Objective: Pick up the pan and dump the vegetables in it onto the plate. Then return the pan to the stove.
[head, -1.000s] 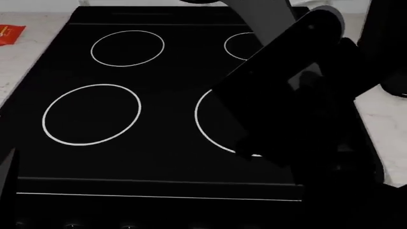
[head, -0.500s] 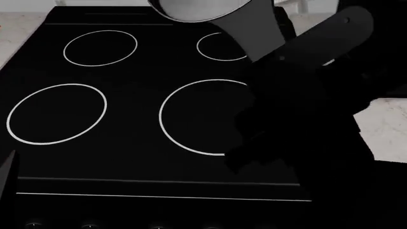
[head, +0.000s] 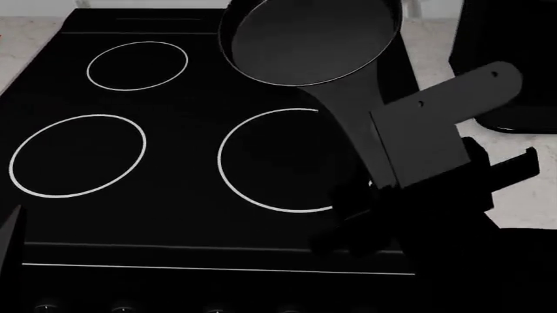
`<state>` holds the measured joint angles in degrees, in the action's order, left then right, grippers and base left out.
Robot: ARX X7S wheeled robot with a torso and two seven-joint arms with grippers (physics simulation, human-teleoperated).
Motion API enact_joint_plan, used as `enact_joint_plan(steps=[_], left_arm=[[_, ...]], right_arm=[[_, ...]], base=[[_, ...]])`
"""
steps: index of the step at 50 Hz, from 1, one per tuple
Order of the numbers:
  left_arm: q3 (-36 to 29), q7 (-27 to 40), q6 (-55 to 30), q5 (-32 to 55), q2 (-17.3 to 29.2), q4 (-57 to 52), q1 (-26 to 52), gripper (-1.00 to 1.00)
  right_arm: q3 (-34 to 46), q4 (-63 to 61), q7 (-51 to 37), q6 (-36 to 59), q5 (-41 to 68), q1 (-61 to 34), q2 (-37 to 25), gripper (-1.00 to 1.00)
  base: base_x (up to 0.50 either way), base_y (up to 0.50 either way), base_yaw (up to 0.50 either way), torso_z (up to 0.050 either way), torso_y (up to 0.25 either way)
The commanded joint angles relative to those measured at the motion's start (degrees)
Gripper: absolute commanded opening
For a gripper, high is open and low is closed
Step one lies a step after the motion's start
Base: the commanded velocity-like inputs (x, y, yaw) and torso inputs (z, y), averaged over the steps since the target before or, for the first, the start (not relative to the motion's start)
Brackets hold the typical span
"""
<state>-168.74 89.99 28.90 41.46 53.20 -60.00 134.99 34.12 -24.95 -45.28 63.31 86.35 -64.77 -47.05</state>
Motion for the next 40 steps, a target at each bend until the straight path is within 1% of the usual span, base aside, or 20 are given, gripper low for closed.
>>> enact_joint_plan(steps=[1,3,5,11,23,40], left_arm=[[-0.40,0.00,0.17,-0.26,0.23,0.00,0.00,1.00],[-0.47,0.00,0.21,-0.42,0.31,0.00,0.00,1.00],[-0.63,0.00,0.25,-0.49,0.28,0.00,0.00,1.00],[-0.93,0.00,0.41,-0.73,0.29,0.00,0.00,1.00],[-2.72,0.00,0.74,-2.59,0.94,0.00,0.00,1.00],[-0.65,0.00,0.61,-0.52,-0.07,0.00,0.00,1.00]], right_arm=[[-0.39,1.64,2.47,-2.67,-3.91,5.18,0.01,-1.00],[0.06,2.22,3.75,-3.49,-5.13,6.18,0.33,-1.00],[0.83,4.09,7.31,-5.47,-8.53,7.58,0.40,-1.00],[2.54,7.22,10.08,-7.17,-12.27,9.02,1.49,-1.00],[5.04,9.83,12.77,-9.11,-16.08,10.40,3.81,-1.00],[5.92,11.40,14.77,-12.68,-18.00,13.82,5.13,-1.00]], base=[[0.00,0.00,0.00,0.000,0.000],[0.00,0.00,0.00,0.000,0.000],[0.00,0.00,0.00,0.000,0.005],[0.00,0.00,0.00,0.000,0.000],[0.00,0.00,0.00,0.000,0.001],[0.00,0.00,0.00,0.001,0.001]])
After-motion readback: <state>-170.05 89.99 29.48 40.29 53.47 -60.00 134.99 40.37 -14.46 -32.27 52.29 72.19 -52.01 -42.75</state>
